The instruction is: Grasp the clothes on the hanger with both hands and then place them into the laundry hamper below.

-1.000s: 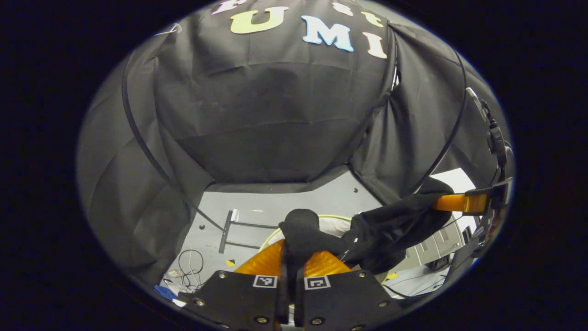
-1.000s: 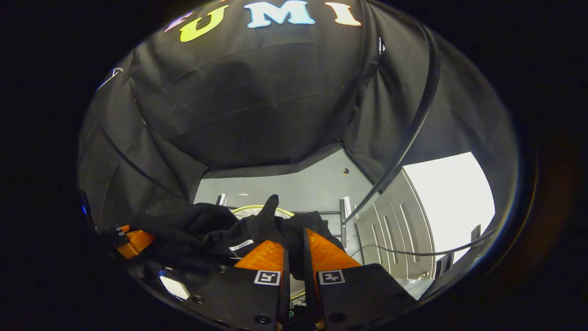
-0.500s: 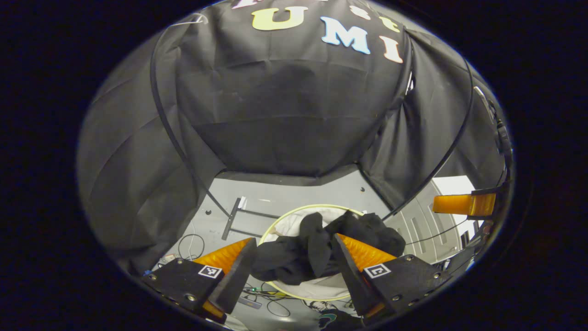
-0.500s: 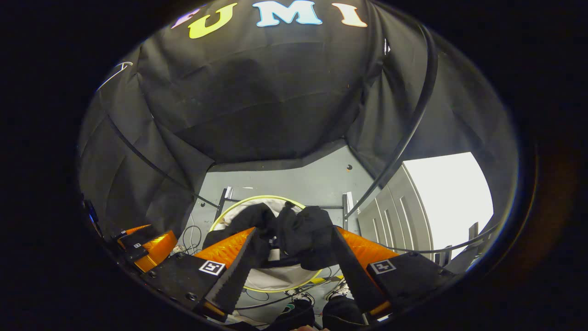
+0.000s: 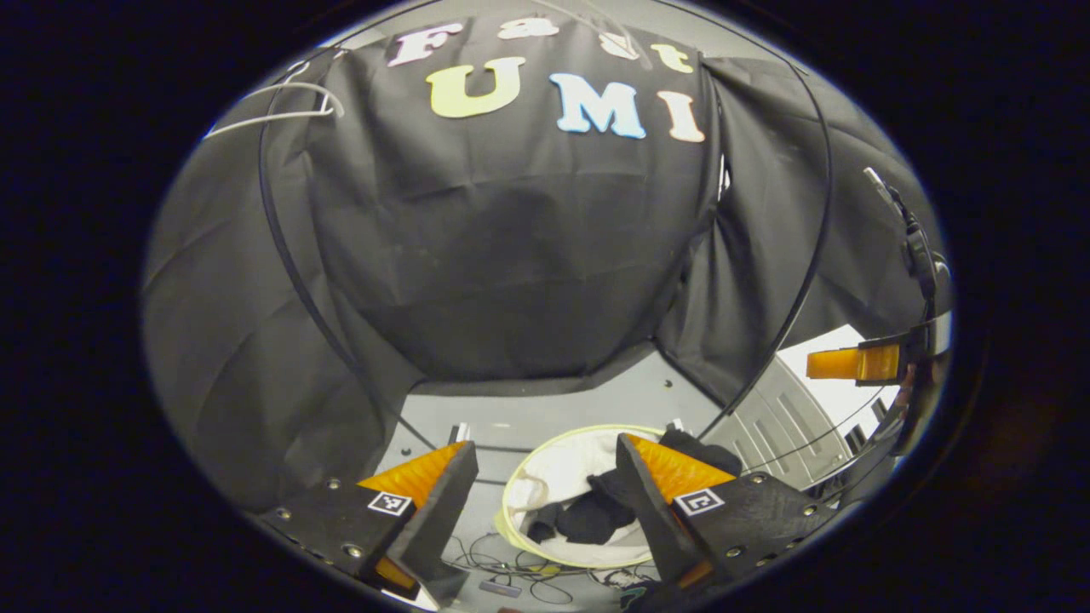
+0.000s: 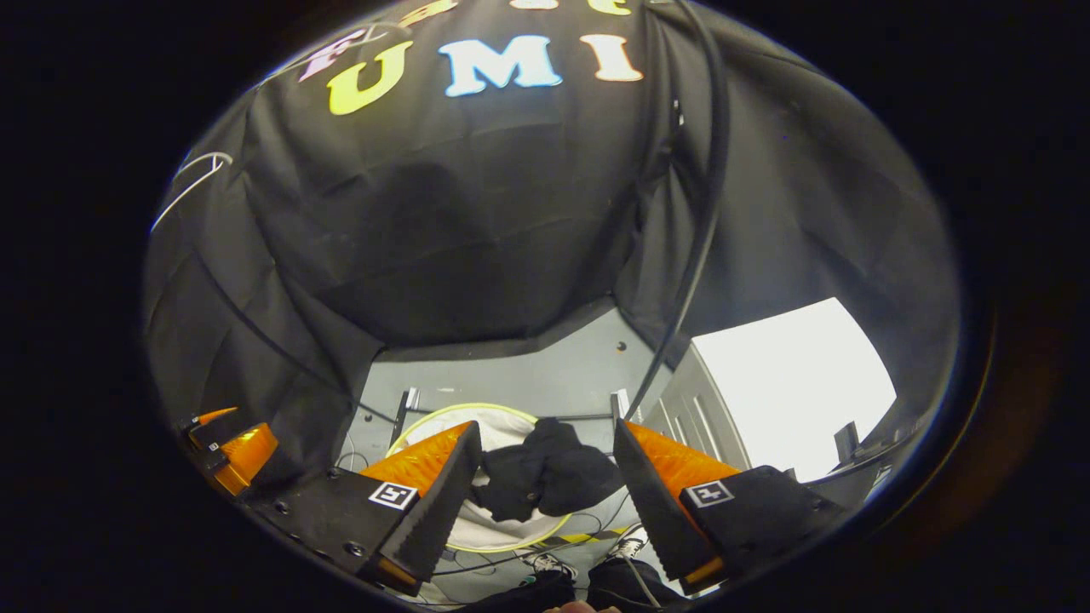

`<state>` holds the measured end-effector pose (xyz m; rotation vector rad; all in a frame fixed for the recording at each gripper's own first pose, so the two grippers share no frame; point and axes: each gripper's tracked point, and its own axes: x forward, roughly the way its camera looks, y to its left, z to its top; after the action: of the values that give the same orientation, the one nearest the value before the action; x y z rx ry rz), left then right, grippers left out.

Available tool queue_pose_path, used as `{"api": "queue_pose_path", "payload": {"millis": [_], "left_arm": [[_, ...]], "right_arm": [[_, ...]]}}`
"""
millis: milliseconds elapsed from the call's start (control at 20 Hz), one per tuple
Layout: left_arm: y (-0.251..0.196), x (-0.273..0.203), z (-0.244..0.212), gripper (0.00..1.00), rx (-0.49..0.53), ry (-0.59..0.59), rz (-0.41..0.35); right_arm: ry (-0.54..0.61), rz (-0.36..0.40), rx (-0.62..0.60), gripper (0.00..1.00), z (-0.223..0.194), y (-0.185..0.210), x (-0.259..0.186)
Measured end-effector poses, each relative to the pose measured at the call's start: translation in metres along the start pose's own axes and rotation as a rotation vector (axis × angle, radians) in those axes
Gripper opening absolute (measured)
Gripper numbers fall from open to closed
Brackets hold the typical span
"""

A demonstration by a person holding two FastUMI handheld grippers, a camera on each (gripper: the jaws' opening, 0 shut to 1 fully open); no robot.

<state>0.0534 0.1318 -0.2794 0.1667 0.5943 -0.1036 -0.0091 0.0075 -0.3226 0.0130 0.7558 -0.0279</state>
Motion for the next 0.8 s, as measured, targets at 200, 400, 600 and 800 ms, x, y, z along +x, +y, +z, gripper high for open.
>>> {"api": "queue_pose_path", "payload": {"millis": [200,400,600,800], "left_arm": [[-0.019,-0.022,0.059,0.94,-0.012,-0.1,-0.023],[-0.034,-0.052,0.122,0.94,0.025,-0.209,-0.027],[-0.053,-0.083,0.182,0.94,0.044,-0.315,0.001],[-0.074,-0.117,0.241,0.94,0.007,-0.409,0.021]], "right_arm": [[-0.119,-0.058,0.051,0.98,0.045,-0.04,-0.032],[-0.239,-0.1,0.083,0.98,0.09,-0.07,-0.062],[-0.365,-0.124,0.104,0.98,0.136,-0.097,-0.09],[-0.537,-0.102,0.117,0.93,0.192,-0.119,-0.124]]}}
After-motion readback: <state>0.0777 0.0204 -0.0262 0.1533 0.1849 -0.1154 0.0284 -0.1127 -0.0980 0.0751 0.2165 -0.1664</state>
